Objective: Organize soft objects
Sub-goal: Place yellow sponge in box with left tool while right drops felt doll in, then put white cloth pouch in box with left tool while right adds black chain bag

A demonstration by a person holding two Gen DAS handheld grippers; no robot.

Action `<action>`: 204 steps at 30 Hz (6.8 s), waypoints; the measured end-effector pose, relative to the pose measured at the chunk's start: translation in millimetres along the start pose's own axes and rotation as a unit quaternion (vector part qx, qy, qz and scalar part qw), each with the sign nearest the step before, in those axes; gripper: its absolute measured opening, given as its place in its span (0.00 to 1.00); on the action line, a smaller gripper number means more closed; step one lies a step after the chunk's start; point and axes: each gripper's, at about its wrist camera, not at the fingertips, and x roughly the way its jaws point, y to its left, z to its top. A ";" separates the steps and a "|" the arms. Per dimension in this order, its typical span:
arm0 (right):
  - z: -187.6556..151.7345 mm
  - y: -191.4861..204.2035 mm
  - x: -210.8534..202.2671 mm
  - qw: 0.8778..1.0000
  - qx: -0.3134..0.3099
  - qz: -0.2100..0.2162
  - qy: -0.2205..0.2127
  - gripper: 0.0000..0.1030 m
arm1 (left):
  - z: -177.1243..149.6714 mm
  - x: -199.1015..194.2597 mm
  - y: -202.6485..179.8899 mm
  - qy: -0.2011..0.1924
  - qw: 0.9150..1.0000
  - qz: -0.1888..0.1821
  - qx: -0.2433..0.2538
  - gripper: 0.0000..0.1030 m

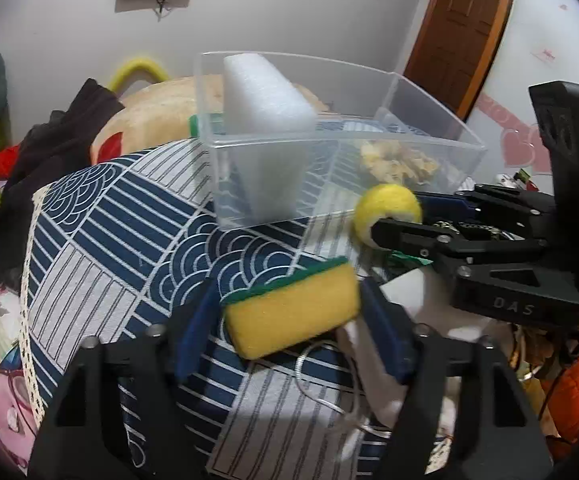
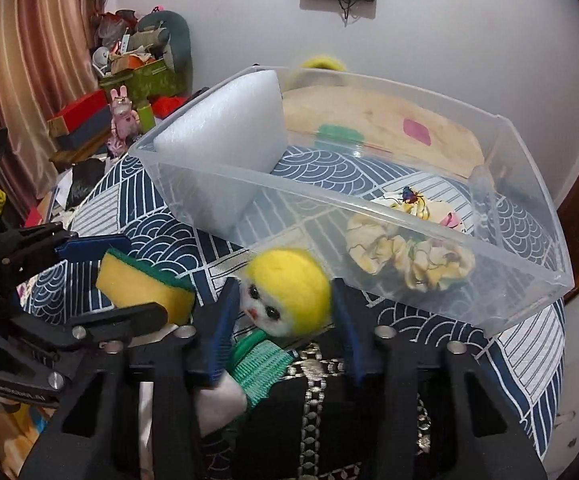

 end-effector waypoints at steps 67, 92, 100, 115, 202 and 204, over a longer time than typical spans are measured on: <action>21.0 -70.8 -49.3 0.990 0.067 -0.075 -0.100 0.62 | 102.1 12.5 -56.5 -0.077 0.995 0.060 0.035 0.87; -25.1 -41.6 -89.0 0.986 0.043 -0.081 -0.137 0.80 | 28.8 -42.3 -54.3 -0.073 0.994 0.070 0.042 0.99; -53.5 -31.3 -73.9 0.992 0.051 -0.057 -0.097 0.80 | -6.6 -39.4 -62.3 -0.057 0.996 0.055 0.039 0.99; -78.6 -27.9 -63.1 0.995 0.066 -0.030 -0.068 0.67 | -46.5 1.9 -58.6 -0.011 0.999 0.040 0.017 0.93; 23.3 -51.7 -47.9 0.990 0.030 -0.090 -0.109 0.35 | 97.3 27.0 -54.1 -0.086 0.989 0.107 0.052 0.60; 21.3 -54.3 -52.5 0.989 0.032 -0.089 -0.111 0.42 | 95.7 22.6 -55.5 -0.089 0.989 0.108 0.054 0.64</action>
